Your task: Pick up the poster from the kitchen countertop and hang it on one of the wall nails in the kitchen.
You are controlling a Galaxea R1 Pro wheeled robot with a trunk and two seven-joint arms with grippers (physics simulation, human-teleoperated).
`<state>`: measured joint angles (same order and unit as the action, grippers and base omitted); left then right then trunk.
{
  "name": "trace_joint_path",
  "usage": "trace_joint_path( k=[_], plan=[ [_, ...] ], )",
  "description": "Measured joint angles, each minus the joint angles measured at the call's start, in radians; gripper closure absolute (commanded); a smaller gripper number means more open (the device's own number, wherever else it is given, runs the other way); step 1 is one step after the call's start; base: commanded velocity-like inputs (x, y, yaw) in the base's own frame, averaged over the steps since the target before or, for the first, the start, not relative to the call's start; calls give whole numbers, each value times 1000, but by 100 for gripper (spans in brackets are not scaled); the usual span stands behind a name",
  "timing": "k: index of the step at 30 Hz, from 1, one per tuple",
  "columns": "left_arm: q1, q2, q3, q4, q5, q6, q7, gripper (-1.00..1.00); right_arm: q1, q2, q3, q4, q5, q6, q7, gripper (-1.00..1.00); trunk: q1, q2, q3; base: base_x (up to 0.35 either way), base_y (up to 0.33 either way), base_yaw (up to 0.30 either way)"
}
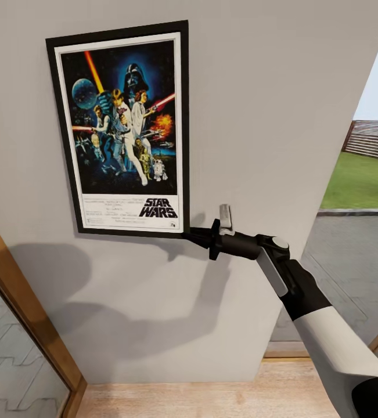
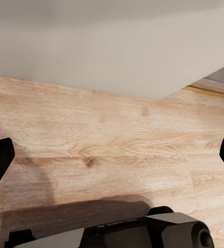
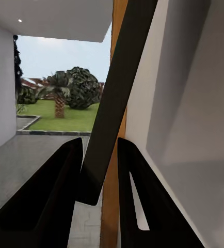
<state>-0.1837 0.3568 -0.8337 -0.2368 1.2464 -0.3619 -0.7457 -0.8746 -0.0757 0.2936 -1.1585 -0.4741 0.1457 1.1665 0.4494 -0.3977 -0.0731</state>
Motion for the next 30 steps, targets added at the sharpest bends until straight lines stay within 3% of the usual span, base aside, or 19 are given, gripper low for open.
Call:
trace_joint_path(
  k=[11,30],
  plan=[
    [0,0,1,1,0,0,0,-100,0,1,0,0,-2,-35,1,100,0,0,0,0,0,0],
    [0,0,2,1,0,0,0,-100,0,26,2,1,-1,-49,6,100,0,0,0,0,0,0]
  ],
)
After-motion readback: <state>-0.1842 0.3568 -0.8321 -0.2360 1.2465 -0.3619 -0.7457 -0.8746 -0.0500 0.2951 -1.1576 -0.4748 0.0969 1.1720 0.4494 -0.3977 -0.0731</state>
